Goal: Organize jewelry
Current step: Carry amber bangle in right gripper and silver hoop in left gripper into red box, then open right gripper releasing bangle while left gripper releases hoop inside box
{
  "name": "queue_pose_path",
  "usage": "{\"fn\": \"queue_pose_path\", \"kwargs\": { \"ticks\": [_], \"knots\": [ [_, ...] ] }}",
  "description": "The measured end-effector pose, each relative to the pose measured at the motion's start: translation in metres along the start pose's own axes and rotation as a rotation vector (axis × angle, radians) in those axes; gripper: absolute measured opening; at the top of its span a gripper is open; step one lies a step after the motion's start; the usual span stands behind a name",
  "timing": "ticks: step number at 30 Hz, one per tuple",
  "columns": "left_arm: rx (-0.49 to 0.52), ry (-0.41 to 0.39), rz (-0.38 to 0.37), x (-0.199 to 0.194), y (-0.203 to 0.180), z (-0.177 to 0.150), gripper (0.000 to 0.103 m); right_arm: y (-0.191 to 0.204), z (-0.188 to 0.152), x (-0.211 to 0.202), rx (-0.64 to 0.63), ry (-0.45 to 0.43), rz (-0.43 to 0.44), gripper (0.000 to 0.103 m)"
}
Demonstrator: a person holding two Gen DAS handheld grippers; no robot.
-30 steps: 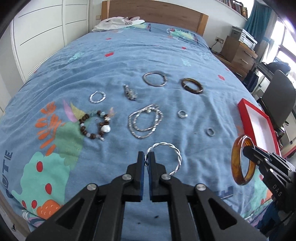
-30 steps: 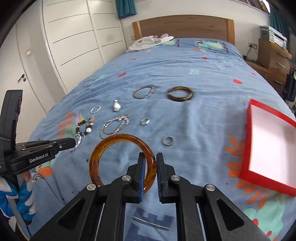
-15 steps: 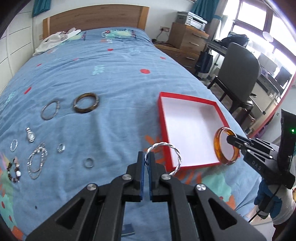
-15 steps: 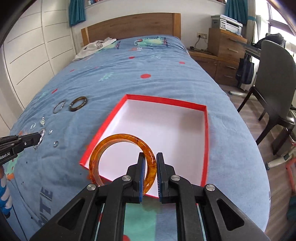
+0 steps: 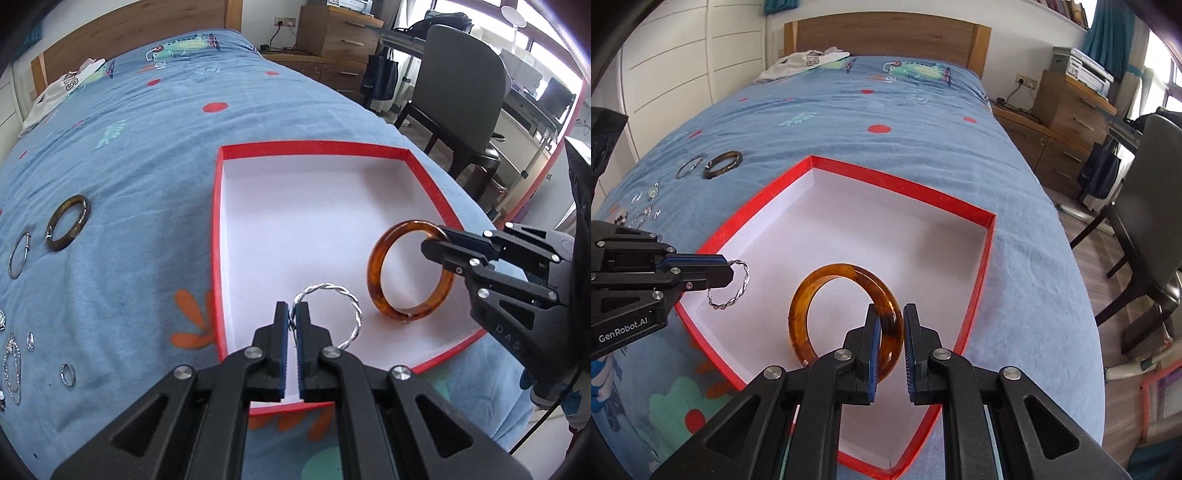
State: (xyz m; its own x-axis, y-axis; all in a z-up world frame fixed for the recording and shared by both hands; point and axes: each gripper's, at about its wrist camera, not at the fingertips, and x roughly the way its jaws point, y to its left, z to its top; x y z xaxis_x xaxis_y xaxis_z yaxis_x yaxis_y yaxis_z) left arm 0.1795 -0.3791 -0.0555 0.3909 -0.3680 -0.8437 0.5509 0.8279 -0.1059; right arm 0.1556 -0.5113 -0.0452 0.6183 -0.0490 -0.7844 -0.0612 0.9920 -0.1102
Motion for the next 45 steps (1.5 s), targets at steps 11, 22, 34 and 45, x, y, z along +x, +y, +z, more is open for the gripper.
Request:
{"fn": "queue_pose_path", "kwargs": {
  "ticks": [11, 22, 34, 45],
  "knots": [
    [-0.059, 0.058, 0.04, 0.021, 0.009, -0.02, 0.003, 0.009, -0.012, 0.025, -0.156, 0.067, 0.048, 0.011],
    [-0.135, 0.086, 0.078, 0.009, 0.019, -0.038, 0.005, 0.016, -0.018, 0.013, -0.238, 0.091, 0.126, 0.011],
    [-0.136, 0.082, 0.032, 0.002, 0.016, -0.031, 0.015, 0.014, -0.012, -0.003, -0.172, 0.08, 0.063, 0.042],
    [-0.102, -0.013, -0.032, -0.039, -0.001, -0.027, 0.042, 0.004, -0.017, -0.065, -0.054, -0.001, -0.01, 0.048]
  ]
}}
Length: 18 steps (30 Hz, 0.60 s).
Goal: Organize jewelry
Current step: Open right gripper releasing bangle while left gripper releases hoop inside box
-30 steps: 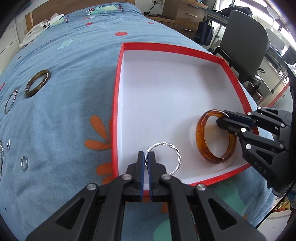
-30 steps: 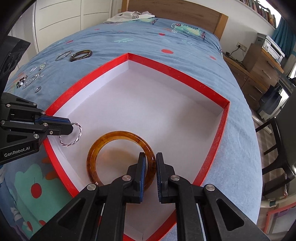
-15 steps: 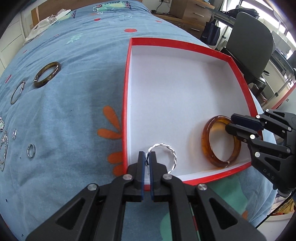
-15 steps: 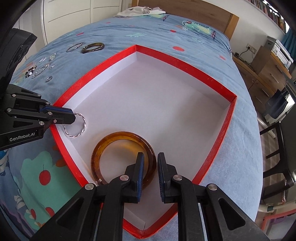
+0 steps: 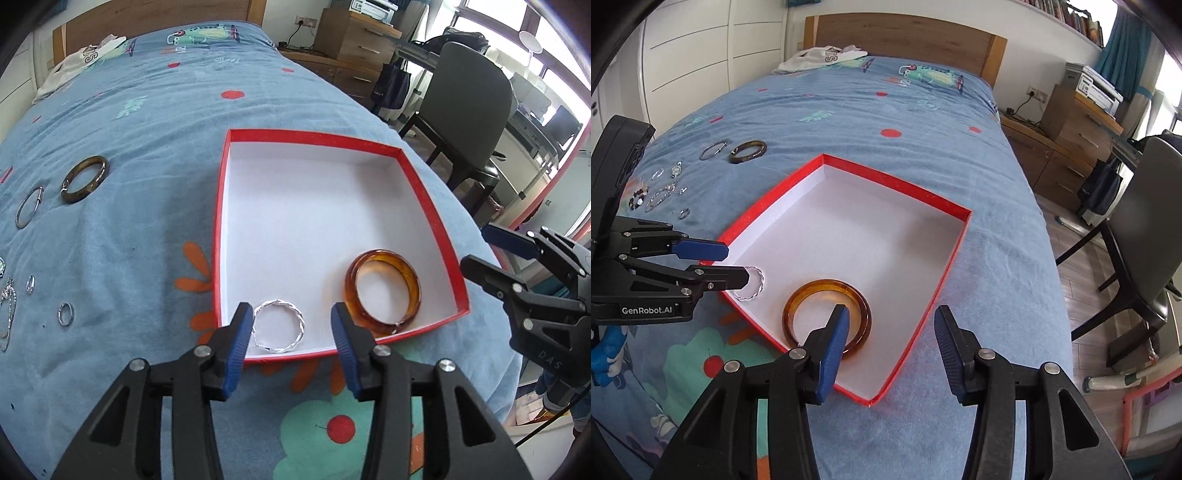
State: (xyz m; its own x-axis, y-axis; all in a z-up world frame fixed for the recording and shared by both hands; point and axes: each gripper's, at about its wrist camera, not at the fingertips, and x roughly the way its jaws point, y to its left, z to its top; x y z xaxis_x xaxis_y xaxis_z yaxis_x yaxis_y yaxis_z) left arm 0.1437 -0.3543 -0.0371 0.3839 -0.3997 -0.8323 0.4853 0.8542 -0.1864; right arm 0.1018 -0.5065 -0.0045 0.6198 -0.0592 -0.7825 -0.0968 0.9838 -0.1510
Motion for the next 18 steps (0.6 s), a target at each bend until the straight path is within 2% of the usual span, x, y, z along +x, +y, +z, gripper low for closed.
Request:
{"fn": "queue_pose_path", "kwargs": {
  "ticks": [9, 12, 18],
  "knots": [
    [0.031, -0.055, 0.007, -0.058, 0.011, -0.014, 0.043, 0.017, -0.009, -0.044, 0.047, -0.036, -0.01, 0.049],
    [0.027, -0.062, 0.022, -0.078, 0.027, -0.027, 0.043, 0.027, -0.012, -0.057, 0.062, -0.052, 0.007, 0.049],
    [-0.007, -0.084, 0.109, -0.126, 0.079, -0.062, 0.043, 0.062, -0.013, -0.084, 0.061, -0.089, 0.043, 0.049]
  ]
}}
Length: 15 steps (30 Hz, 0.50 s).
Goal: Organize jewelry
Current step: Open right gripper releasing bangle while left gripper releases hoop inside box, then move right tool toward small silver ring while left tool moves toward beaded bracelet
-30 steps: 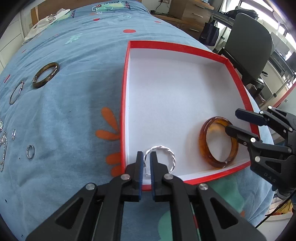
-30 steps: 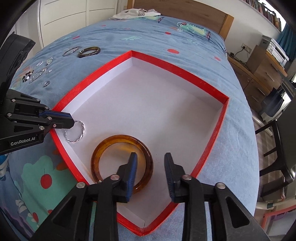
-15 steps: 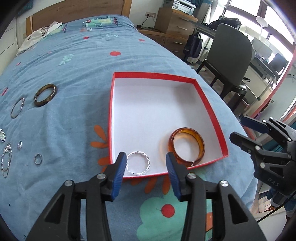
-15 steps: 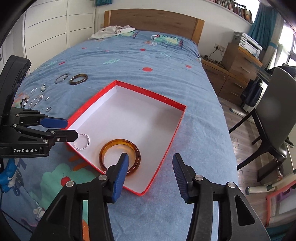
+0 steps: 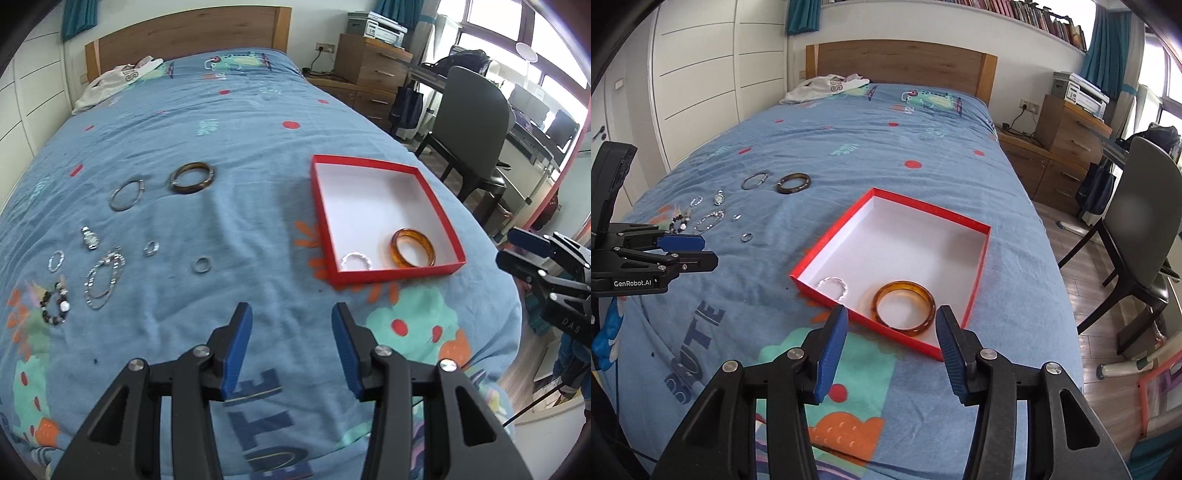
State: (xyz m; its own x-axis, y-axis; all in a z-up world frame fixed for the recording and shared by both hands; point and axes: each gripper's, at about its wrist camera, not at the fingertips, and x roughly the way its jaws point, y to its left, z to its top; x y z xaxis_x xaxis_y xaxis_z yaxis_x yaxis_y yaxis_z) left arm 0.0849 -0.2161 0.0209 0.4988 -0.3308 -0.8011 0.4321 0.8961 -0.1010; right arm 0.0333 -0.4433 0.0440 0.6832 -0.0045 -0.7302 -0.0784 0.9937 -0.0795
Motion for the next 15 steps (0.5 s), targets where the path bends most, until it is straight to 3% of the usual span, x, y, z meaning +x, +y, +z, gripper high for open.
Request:
{"fn": "queue_pose_path", "kwargs": {
  "ticks": [15],
  "knots": [
    [-0.2, -0.081, 0.21, -0.104, 0.192, -0.1, 0.043, 0.113, 0.008, -0.034, -0.034, -0.057, 0.113, 0.041]
  ]
}}
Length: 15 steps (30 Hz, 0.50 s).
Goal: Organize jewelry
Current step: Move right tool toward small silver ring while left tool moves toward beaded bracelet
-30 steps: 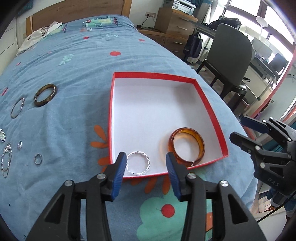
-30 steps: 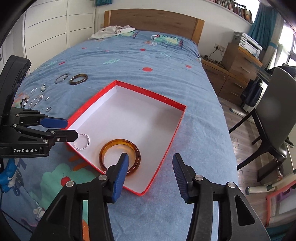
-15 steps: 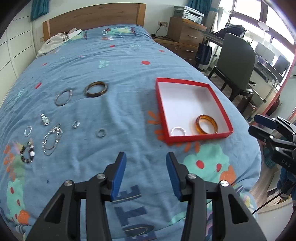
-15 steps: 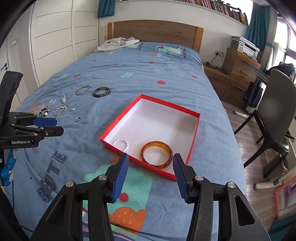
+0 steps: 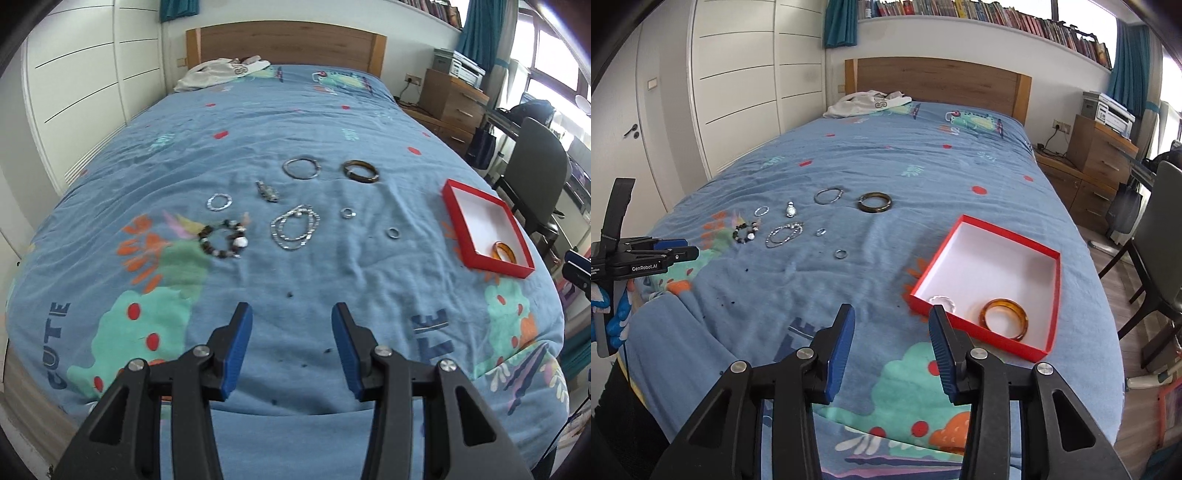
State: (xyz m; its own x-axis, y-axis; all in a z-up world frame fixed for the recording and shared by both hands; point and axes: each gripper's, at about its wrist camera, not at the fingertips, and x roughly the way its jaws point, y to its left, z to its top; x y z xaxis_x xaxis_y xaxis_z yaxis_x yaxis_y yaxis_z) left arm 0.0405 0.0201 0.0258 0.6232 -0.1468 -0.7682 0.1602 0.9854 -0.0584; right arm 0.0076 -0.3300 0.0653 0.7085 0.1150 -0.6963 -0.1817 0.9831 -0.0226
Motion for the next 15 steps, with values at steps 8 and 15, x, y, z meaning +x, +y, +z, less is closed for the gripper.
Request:
{"fn": "queue_pose_path", "kwargs": {
  "ticks": [8, 15],
  "knots": [
    [-0.118, 0.029, 0.058, 0.012, 0.069, -0.011, 0.043, 0.04, 0.011, 0.044, -0.018, 0.037, 0.09, 0.04],
    [-0.177, 0.063, 0.063, 0.047, 0.079, 0.002, 0.043, 0.056, 0.023, 0.098, -0.011, 0.088, 0.151, 0.037]
  ]
}}
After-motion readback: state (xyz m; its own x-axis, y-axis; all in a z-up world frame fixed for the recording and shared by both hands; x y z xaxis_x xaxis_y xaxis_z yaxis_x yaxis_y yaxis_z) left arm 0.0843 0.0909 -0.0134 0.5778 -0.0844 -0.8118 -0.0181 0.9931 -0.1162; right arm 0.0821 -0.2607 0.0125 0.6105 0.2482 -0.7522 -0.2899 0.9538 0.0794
